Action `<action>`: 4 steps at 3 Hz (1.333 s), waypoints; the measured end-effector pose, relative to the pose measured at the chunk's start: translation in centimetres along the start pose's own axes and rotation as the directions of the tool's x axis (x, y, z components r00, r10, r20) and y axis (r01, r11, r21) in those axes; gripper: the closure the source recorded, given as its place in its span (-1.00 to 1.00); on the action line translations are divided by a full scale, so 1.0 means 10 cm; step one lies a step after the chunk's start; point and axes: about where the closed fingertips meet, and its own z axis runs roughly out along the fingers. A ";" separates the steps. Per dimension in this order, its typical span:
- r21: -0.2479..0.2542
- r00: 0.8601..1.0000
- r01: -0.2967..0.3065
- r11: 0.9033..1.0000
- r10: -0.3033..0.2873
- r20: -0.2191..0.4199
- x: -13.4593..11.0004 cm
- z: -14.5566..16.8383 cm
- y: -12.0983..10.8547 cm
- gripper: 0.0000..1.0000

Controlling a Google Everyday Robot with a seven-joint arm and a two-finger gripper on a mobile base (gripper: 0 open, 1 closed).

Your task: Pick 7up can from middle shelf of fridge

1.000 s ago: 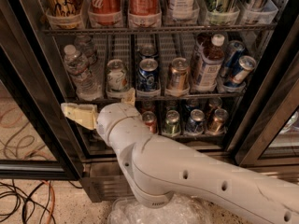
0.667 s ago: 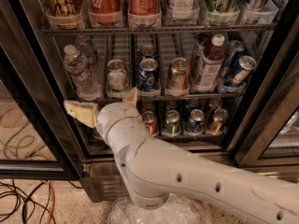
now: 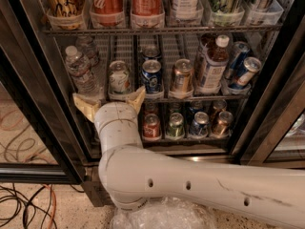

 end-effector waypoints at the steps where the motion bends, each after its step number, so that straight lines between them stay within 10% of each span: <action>1: 0.003 1.000 -0.004 1.000 0.004 -0.002 0.00 -0.01 -0.02 -1.00; 4: -0.001 0.999 -0.043 0.999 0.043 -0.004 0.18 0.10 0.12 -0.72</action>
Offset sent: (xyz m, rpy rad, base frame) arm -0.0019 0.0196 -0.0172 0.0527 0.0316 0.0228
